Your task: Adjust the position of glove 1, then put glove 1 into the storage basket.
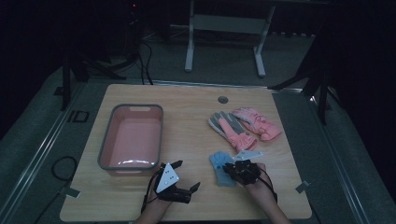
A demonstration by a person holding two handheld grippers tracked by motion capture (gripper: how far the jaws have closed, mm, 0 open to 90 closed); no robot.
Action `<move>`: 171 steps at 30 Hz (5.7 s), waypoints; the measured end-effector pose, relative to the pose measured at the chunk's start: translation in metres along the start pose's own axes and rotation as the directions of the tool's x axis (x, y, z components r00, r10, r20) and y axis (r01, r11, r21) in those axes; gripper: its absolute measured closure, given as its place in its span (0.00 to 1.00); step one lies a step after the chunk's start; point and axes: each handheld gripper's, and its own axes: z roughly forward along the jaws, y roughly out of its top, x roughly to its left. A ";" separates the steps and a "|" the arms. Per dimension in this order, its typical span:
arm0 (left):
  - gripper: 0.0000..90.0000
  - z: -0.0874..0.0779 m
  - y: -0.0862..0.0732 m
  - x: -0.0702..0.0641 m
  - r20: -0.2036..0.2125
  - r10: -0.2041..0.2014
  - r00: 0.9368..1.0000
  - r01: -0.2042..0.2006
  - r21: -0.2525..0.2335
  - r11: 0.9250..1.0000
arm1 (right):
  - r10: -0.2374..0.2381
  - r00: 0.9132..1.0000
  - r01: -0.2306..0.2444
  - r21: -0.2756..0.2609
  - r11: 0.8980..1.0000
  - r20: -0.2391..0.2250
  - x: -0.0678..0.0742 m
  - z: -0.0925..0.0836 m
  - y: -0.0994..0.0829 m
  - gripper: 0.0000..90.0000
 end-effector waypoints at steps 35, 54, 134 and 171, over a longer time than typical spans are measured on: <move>0.07 0.006 0.006 -0.005 0.079 -0.054 0.995 0.047 0.091 0.995 | -0.013 0.999 0.009 -0.084 0.996 -0.049 -0.020 -0.020 0.003 0.16; 0.17 0.040 0.034 -0.030 0.330 -0.003 0.944 -0.066 0.199 0.978 | 0.110 0.981 -0.116 -0.031 0.993 -0.160 -0.040 -0.017 0.008 0.37; 0.86 0.074 0.124 0.006 0.250 0.376 0.892 -0.446 0.350 0.824 | 0.082 0.988 -0.100 -0.134 0.986 -0.132 -0.013 0.000 0.101 0.91; 0.87 -0.035 0.133 0.077 0.107 0.374 0.921 -0.381 0.445 0.810 | 0.006 0.960 -0.058 -0.177 0.983 -0.280 0.064 0.046 0.196 0.91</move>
